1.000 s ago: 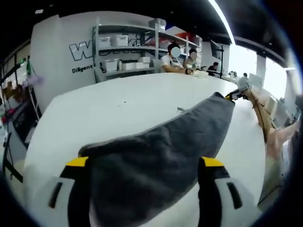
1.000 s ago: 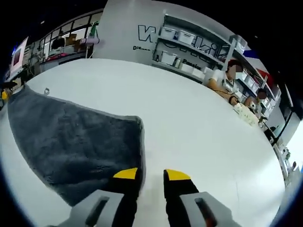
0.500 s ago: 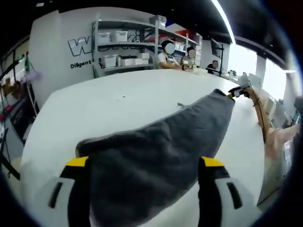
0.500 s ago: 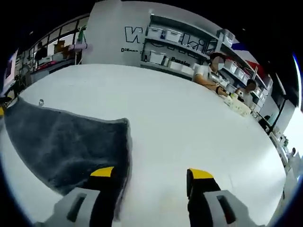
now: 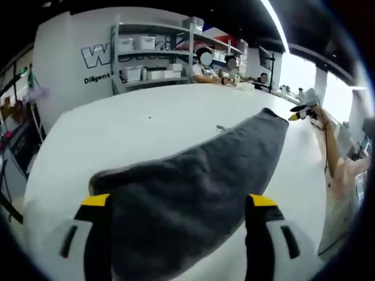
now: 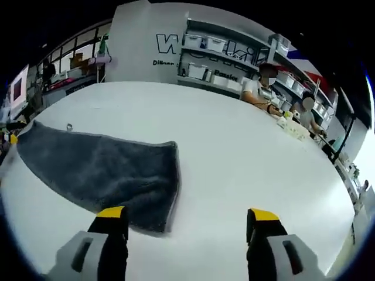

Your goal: Fold the towel on the table until its edges align and the towel forms a compact rectangular stack.

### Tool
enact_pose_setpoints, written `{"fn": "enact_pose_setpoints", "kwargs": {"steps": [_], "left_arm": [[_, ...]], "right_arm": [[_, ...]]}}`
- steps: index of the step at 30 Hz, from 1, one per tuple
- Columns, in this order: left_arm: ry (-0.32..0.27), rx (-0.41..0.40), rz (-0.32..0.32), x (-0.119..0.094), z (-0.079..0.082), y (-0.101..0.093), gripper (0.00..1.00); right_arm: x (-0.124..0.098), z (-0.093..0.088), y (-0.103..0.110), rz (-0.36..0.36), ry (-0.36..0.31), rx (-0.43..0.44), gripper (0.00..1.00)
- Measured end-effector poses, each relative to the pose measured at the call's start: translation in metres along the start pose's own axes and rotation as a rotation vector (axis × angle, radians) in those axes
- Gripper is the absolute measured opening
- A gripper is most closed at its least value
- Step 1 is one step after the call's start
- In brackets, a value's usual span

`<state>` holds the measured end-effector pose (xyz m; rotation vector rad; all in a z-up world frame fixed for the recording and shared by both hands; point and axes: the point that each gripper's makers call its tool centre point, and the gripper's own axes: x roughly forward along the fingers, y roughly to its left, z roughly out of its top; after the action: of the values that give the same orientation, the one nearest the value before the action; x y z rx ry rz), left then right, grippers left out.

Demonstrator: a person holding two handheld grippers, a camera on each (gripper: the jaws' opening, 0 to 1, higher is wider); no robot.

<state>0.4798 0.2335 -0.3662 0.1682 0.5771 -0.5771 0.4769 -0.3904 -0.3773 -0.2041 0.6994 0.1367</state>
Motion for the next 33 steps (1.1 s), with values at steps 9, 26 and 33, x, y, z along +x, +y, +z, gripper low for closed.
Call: {"fn": "enact_pose_setpoints", "kwargs": {"steps": [9, 26, 33], "left_arm": [[0.002, 0.01, -0.003, 0.0, 0.0, -0.003, 0.99], [-0.008, 0.014, 0.013, -0.006, 0.002, 0.001, 0.99], [-0.01, 0.006, 0.023, -0.008, 0.002, 0.005, 0.99]], "right_arm": [[0.017, -0.012, 0.011, 0.033, -0.039, 0.126, 0.66], [0.037, -0.012, 0.024, 0.097, -0.071, 0.171, 0.36], [0.036, -0.01, 0.045, 0.146, -0.094, 0.167, 0.16]]}}
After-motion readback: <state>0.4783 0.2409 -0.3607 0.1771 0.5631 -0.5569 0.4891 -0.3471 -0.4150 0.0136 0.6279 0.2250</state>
